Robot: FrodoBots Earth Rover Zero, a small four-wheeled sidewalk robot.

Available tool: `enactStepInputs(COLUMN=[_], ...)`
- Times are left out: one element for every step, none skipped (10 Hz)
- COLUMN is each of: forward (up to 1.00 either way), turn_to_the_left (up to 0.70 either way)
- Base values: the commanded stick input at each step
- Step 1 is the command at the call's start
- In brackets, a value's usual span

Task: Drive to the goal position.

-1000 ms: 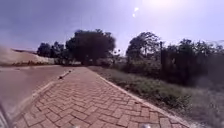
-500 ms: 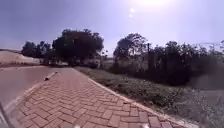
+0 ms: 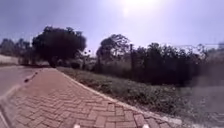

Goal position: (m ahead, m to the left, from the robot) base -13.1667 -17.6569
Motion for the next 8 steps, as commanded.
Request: enactStepInputs(forward=[0.00,0.00,0.00,0.00,0.00,0.00,0.00,0.00], turn_to_the_left=[-0.30,-0.30,-0.30,-0.30,-0.30,-0.30,-0.30,-0.30])
